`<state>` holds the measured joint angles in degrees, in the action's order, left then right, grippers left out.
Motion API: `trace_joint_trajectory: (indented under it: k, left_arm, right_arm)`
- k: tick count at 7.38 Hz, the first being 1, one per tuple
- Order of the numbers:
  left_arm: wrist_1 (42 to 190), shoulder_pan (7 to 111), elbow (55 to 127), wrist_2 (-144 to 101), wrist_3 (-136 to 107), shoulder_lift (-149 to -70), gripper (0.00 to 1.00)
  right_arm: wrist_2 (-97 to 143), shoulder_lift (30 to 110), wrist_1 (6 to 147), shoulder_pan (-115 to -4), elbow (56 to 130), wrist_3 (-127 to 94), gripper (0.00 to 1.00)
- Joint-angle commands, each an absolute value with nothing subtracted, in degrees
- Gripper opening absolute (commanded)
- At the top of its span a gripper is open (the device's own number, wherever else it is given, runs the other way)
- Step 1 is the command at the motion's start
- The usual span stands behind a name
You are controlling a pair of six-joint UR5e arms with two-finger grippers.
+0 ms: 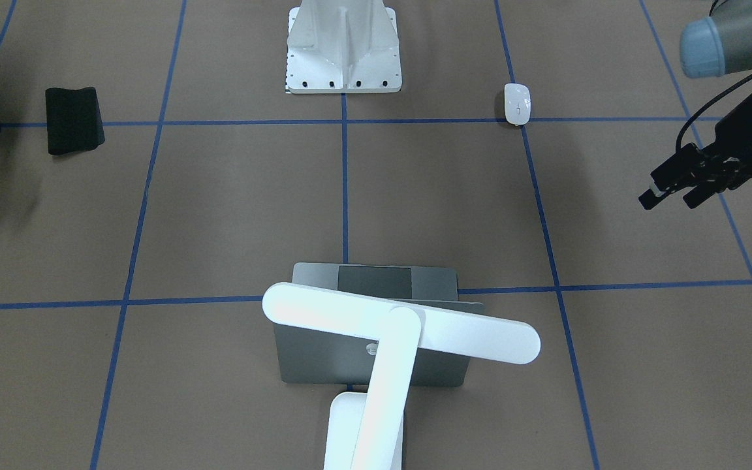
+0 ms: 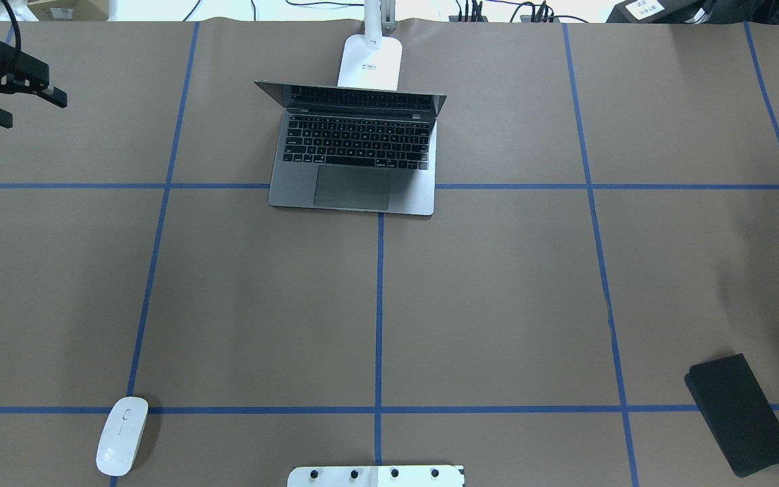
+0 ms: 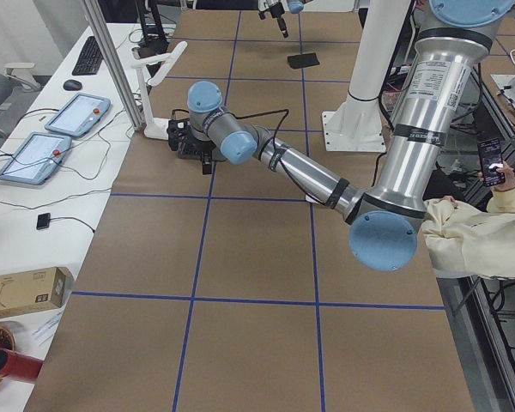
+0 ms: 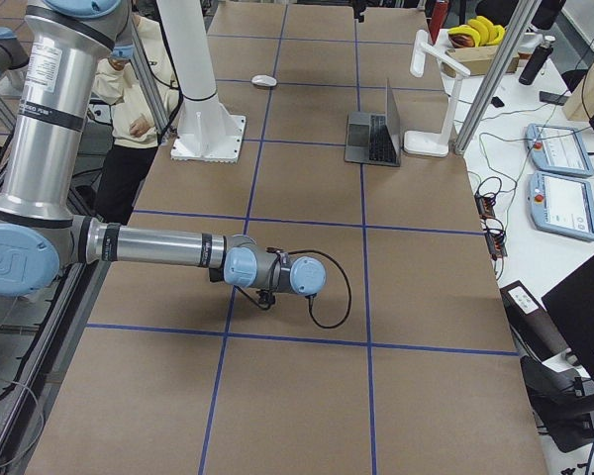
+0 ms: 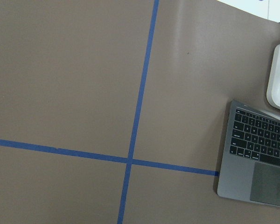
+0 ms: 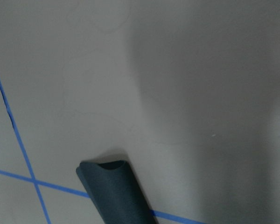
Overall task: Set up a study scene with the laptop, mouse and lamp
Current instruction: 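Grasp the black mouse pad edge with the right gripper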
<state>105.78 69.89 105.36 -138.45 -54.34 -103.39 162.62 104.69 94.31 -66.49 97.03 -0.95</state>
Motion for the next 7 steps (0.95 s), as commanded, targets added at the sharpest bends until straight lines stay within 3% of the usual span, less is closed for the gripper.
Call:
trace_joint_trajectory:
  k: [1,7]
  left_arm:
    - [105.82,70.05,105.99,-139.13,-51.34,-101.69,0.99]
    - [105.91,70.84,106.61,-139.31,-51.24,-101.25,0.99]
  right_arm:
    - [162.51,103.11,94.13,-58.75,97.03,-0.97,1.00]
    - [154.42,101.51,94.04,-49.66,97.64,-5.62,1.00]
